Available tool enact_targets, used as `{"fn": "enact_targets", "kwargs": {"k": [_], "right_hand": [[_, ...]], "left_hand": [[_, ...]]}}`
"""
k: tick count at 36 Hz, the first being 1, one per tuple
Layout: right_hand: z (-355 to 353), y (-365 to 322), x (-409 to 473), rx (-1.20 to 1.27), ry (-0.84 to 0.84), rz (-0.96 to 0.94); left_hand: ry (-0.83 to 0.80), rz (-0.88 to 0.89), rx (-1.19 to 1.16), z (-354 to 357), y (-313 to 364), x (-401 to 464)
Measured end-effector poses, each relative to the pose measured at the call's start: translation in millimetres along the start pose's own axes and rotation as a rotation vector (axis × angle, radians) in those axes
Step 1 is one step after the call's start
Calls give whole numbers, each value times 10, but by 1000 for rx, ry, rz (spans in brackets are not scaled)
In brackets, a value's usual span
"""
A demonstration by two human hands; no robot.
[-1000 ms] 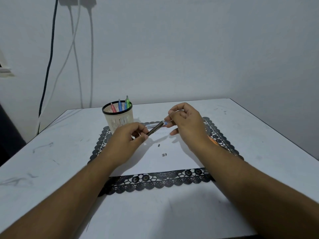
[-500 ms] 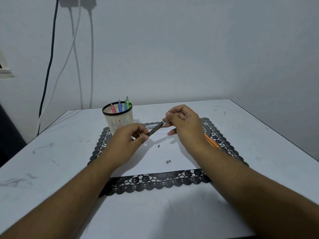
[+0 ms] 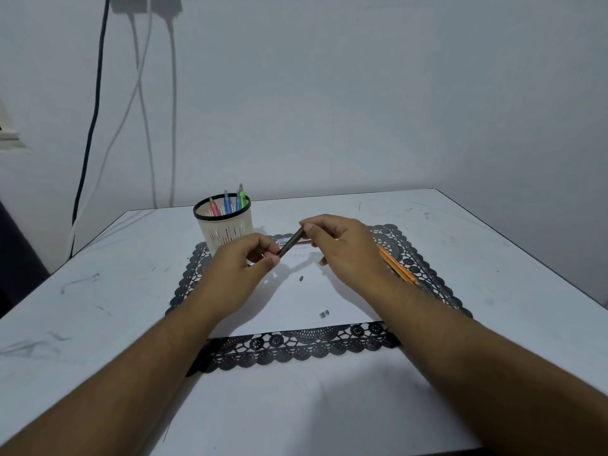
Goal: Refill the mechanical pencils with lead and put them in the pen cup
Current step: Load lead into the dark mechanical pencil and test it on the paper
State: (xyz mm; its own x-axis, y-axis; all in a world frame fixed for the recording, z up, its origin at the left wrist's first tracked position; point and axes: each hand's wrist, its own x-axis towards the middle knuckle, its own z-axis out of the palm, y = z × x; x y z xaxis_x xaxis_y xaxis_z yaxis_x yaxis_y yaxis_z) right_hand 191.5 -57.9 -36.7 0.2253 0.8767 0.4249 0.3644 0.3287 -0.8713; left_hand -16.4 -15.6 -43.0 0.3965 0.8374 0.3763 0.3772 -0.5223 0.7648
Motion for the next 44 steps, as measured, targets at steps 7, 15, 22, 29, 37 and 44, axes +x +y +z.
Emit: {"fn": "enact_targets", "kwargs": {"k": [7,15,22,29,37,44], "right_hand": [[-291,-195,84,-301,-376,48],[-417,-313,16,-589,-1080,312],[-329,-258,-23,-640,-1002,280],[-350,-244,1,-577,-884,225],[-259,-26,46,-439,-613,168],[-96,33,55,-515,-478,102]], "left_hand": [[57,-55,-20,-28,-18,7],[51,-89,-38,-54,-43,12],[54,-88,-16,-47,-38,5],[44,-90,15,-60,-43,-4],[42,-85,62,-64,-19,-11],[41,-57,125,-73,1,-21]]}}
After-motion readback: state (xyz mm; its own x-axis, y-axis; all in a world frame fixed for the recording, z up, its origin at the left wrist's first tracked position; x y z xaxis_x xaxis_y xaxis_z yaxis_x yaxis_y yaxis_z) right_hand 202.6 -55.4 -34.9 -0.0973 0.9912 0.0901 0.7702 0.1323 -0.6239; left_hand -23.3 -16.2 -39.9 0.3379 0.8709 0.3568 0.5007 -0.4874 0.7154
